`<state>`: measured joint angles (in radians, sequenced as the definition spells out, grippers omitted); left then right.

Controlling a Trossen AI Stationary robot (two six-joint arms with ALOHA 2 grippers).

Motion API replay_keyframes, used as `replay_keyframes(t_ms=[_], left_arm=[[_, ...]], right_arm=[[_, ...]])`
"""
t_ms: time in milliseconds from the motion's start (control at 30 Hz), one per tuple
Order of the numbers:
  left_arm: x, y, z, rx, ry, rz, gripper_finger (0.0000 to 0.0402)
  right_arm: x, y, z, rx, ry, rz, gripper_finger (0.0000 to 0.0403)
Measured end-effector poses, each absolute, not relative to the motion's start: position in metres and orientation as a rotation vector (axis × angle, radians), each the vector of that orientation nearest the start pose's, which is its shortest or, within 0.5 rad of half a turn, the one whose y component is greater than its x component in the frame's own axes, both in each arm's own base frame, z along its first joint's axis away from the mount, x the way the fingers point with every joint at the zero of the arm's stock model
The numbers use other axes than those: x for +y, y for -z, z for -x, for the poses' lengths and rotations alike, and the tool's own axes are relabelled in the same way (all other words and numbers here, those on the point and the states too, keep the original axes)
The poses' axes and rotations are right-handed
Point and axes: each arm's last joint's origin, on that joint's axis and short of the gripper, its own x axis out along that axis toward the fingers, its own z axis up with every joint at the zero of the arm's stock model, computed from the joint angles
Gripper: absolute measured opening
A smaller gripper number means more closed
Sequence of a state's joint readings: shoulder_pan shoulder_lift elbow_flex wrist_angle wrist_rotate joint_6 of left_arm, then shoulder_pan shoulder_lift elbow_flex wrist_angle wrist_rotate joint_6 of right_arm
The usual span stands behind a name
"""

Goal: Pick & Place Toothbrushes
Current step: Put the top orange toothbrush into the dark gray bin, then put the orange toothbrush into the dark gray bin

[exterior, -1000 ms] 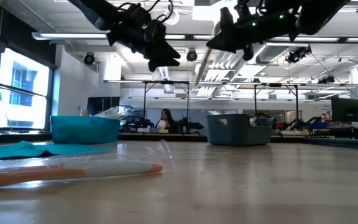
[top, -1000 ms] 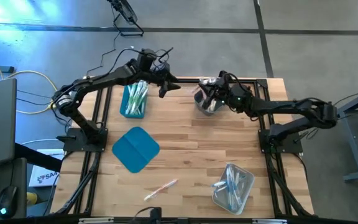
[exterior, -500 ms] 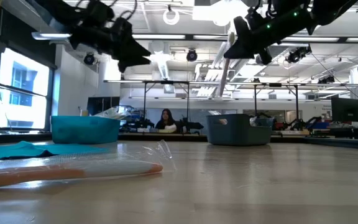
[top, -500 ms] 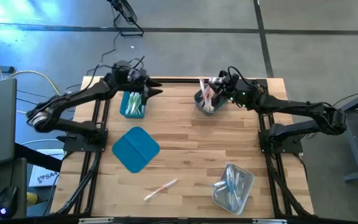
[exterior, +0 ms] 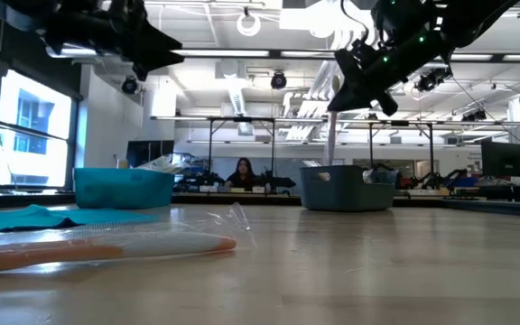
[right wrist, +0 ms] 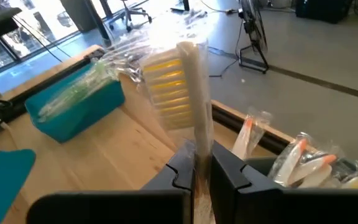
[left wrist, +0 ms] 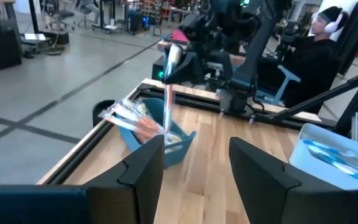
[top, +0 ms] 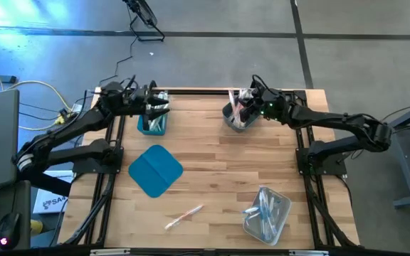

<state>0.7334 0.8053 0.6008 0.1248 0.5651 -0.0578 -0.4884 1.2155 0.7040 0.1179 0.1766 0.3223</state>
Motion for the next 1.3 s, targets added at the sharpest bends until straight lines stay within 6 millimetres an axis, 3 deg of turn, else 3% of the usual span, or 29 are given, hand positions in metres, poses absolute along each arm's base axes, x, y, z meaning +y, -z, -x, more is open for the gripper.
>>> replay_keyframes(t_ms=[233,633,800,1033,1300], left_arm=[[0.097,-0.293,-0.131,0.038,-0.171,0.108,0.0178],[0.096,-0.286,-0.13,0.061,-0.172,0.14,0.0178],[0.096,-0.286,-0.13,0.061,-0.172,0.14,0.0178],[0.096,-0.284,-0.13,0.075,-0.172,0.151,0.0178],[0.096,-0.284,-0.129,0.077,-0.173,0.153,0.0178]], right_arm=[[-0.133,-0.226,-0.236,0.35,0.746,-0.436,0.0013],[-0.152,-0.186,-0.251,0.387,0.827,-0.59,0.0022],[-0.155,-0.185,-0.249,0.386,0.845,-0.597,0.0064],[-0.152,-0.202,-0.244,0.33,0.831,-0.579,0.0121],[-0.148,-0.226,-0.227,0.278,0.985,-0.47,0.0135]])
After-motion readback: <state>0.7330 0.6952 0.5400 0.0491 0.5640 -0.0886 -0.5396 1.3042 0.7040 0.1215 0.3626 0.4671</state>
